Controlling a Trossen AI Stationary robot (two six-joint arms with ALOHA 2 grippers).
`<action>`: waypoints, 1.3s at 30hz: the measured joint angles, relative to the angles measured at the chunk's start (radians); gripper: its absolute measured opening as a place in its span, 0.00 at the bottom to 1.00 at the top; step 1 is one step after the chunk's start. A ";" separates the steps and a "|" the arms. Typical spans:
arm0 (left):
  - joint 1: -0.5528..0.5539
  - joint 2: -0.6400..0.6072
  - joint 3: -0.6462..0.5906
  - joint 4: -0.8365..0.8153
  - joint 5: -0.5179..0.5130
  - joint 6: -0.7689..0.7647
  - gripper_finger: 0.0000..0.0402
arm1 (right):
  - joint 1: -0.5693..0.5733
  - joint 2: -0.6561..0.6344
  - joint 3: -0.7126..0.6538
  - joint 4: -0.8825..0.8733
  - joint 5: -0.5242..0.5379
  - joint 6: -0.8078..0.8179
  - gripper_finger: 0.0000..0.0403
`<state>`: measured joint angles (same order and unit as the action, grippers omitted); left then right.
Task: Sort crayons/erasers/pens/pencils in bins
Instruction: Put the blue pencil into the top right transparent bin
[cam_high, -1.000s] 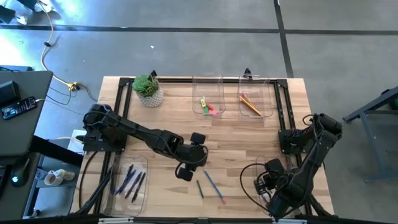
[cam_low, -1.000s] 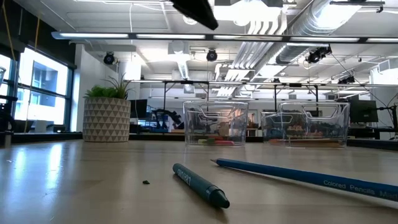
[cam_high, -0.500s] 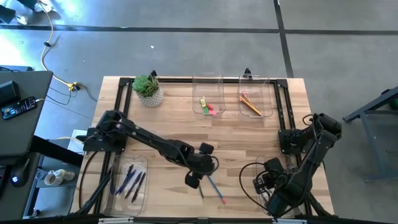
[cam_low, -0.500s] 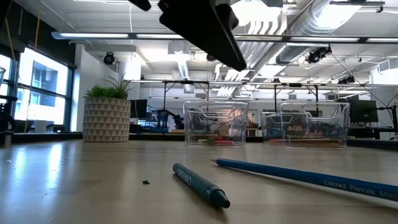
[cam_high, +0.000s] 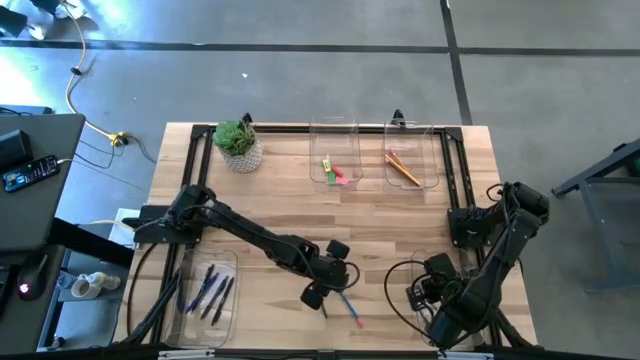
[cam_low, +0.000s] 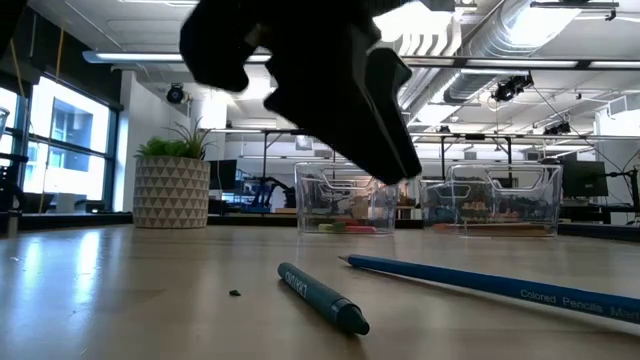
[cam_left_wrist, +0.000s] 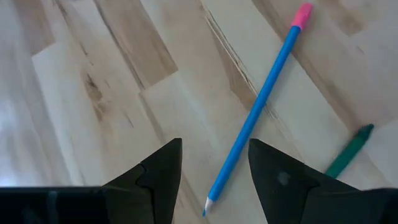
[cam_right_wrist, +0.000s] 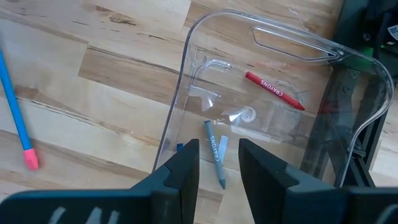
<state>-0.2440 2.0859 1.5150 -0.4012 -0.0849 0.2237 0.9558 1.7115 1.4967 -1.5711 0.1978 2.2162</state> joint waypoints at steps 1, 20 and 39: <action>0.000 0.007 0.000 0.007 0.005 0.005 0.43 | 0.000 0.000 0.000 0.000 0.000 0.000 0.26; 0.008 0.099 0.000 0.013 0.051 0.034 0.43 | 0.000 0.000 0.000 0.000 -0.001 0.000 0.26; 0.073 0.125 0.003 -0.006 0.155 -0.032 0.26 | 0.000 0.000 -0.001 0.000 -0.006 0.000 0.26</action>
<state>-0.1714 2.2112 1.5185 -0.4074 0.0702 0.1919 0.9558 1.7115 1.4960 -1.5711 0.1921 2.2166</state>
